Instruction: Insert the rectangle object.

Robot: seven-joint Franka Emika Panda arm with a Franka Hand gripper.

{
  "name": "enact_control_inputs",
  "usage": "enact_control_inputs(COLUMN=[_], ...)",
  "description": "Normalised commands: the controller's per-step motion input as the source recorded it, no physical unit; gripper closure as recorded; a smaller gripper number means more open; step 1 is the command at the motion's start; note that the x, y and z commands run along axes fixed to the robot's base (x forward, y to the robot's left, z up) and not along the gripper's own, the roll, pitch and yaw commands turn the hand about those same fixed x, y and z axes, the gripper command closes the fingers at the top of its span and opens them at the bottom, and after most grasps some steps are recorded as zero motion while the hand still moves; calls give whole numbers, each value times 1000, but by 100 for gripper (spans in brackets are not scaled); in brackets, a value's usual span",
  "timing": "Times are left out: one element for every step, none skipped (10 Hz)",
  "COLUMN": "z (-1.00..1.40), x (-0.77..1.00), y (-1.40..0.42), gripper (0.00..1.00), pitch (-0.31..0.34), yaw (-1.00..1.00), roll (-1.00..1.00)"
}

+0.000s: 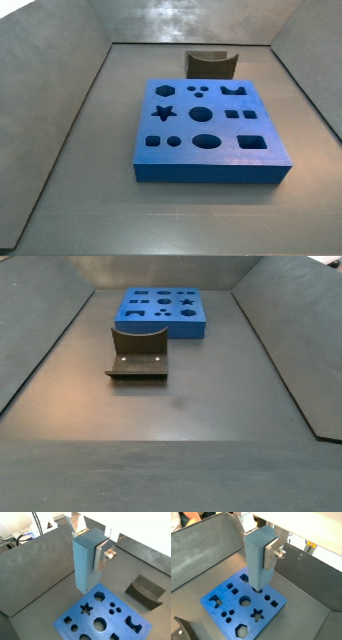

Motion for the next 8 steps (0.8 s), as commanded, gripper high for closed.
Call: enact_control_inputs(z=[160, 104, 45, 21, 5, -158, -140, -68], x=[77, 28, -2, -10, -16, -162, -138, -34], y=[1000, 935, 665, 460, 191, -893, -860, -555], gripper=[100, 100, 100, 100, 100, 100, 100, 100], pitch=[-222, -188, -161, -145, -131, 369, 380, 336], yaw=[-174, -127, -78, -58, -43, -44, -20, 16], roll=[-32, -30, -36, -39, -41, 53, 72, 93])
